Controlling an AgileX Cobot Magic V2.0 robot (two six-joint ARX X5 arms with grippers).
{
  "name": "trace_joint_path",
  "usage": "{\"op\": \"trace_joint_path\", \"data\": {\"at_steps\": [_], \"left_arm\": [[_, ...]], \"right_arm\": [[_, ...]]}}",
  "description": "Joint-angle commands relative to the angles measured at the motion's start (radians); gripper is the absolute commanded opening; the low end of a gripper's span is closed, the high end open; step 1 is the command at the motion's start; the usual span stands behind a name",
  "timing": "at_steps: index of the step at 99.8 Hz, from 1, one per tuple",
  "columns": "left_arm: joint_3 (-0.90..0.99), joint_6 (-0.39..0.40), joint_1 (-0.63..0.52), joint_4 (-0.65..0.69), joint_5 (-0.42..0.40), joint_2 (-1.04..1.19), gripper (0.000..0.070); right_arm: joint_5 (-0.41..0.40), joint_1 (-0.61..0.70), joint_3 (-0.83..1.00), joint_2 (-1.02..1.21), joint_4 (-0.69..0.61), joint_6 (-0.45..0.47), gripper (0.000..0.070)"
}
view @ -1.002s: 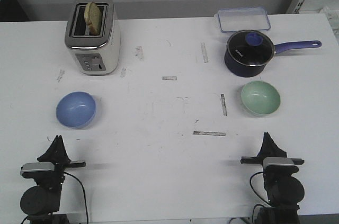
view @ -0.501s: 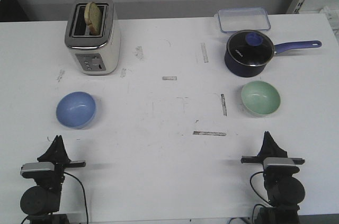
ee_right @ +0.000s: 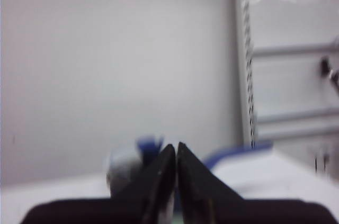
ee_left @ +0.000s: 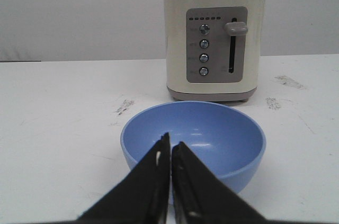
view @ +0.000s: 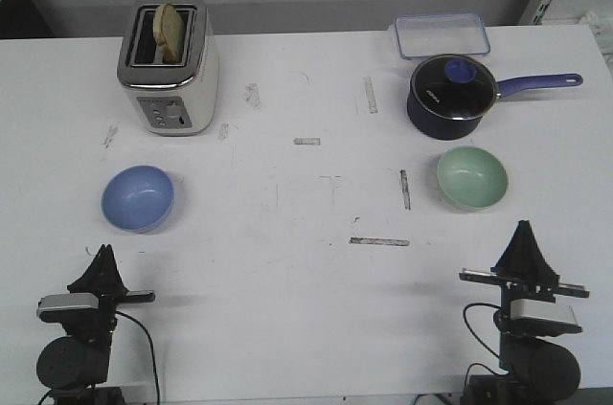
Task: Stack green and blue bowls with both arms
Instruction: 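Reach the right gripper forward over the pale green bowl and grasp its rim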
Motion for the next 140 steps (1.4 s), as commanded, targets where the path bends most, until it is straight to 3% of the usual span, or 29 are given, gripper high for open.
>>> {"op": "trace_joint_path", "data": {"at_steps": [1,14,30,35,44,54,67,84,100,140], "left_arm": [[-0.021,-0.002,0.0,0.013,-0.001,-0.002,0.0001],[-0.021,-0.002,0.0,0.011,-0.001,-0.002,0.0001],[-0.021,-0.002,0.0,0.002,-0.001,-0.002,0.0001],[-0.021,-0.002,0.0,-0.002,-0.001,-0.002,0.0001],[-0.021,-0.002,0.0,-0.015,-0.001,-0.002,0.0001],[-0.021,-0.002,0.0,-0.021,-0.001,-0.002,0.0001],[-0.021,-0.002,0.0,-0.021,-0.001,-0.002,0.0001],[-0.021,-0.002,0.0,-0.021,-0.001,-0.002,0.0001],[-0.021,-0.002,0.0,-0.021,-0.001,-0.002,0.0001],[-0.021,-0.002,0.0,-0.021,-0.001,-0.002,0.0001]], "right_arm": [[-0.003,0.0,0.125,0.072,0.0,-0.034,0.0],[-0.016,0.0,0.388,0.282,-0.13,-0.094,0.0],[-0.017,0.0,0.723,0.565,-0.426,-0.14,0.0009],[-0.016,0.0,0.816,0.646,-0.527,-0.151,0.0058],[-0.016,-0.001,0.958,0.789,-0.682,-0.166,0.0209],[-0.016,-0.013,1.05,0.92,-0.784,-0.214,0.0325],[-0.038,-0.053,1.076,1.046,-0.834,-0.234,0.0432],[-0.146,-0.146,1.076,1.189,-0.912,-0.257,0.0439],[-0.183,-0.227,1.076,1.325,-0.937,-0.268,0.0493],[-0.249,-0.289,1.075,1.565,-0.932,-0.278,0.0469]]}}
